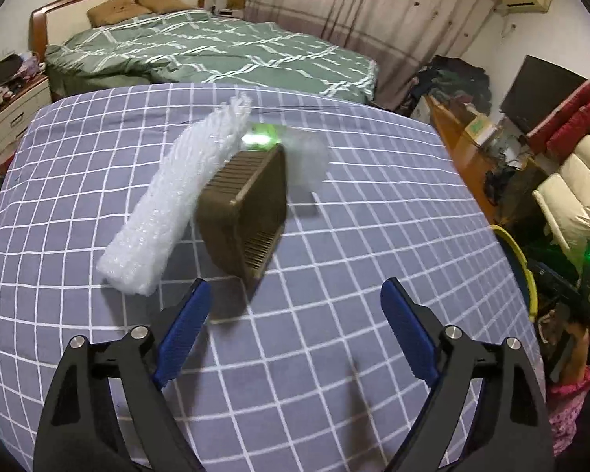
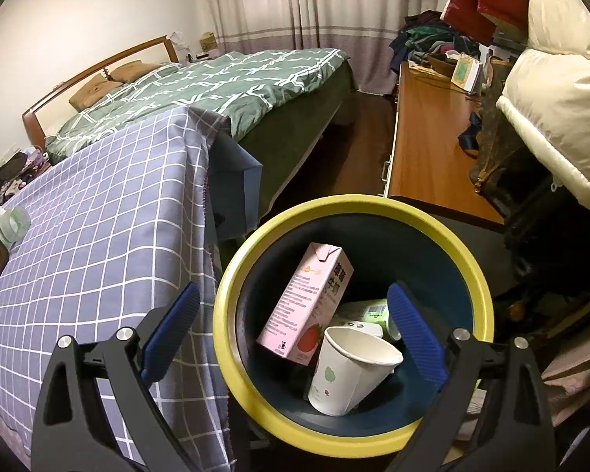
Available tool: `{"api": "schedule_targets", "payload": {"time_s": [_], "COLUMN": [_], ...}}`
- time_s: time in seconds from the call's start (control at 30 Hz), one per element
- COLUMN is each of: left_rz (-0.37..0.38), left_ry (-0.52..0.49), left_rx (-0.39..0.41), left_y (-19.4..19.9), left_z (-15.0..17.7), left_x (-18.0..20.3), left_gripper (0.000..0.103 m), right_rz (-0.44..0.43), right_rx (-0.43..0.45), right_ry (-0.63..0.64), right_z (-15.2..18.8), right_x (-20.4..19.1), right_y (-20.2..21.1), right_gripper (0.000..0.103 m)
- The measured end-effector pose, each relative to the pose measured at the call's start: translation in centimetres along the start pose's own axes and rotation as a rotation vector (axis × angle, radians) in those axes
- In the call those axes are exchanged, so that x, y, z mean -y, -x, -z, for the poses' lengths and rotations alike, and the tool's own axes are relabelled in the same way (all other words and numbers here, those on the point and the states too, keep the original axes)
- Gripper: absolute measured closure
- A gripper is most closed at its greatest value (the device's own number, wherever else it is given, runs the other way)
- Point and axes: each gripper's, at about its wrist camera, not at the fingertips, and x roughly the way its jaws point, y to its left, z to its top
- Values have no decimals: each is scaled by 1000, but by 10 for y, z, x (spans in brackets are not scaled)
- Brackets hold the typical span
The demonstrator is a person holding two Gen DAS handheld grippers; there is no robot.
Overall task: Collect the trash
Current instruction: 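Reach the left gripper to the brown plastic tray and grasp it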
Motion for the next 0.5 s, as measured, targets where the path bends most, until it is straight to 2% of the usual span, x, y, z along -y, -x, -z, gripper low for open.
{"api": "schedule_targets", "payload": {"time_s": [0.3, 0.5], "left_rz": [-68, -36], "left_ry": [-36, -47], "left_rx": [14, -9], "left_y": [-15, -30], "left_z": [-24, -40], "left_x": [0, 3], "left_gripper": [17, 19], "right_rz": [-16, -24], "right_rx": [-17, -20], "right_ry": [5, 4], "right_z": [3, 5], "right_x": [-4, -4], "right_y": [-9, -9], "right_gripper": [11, 11]}}
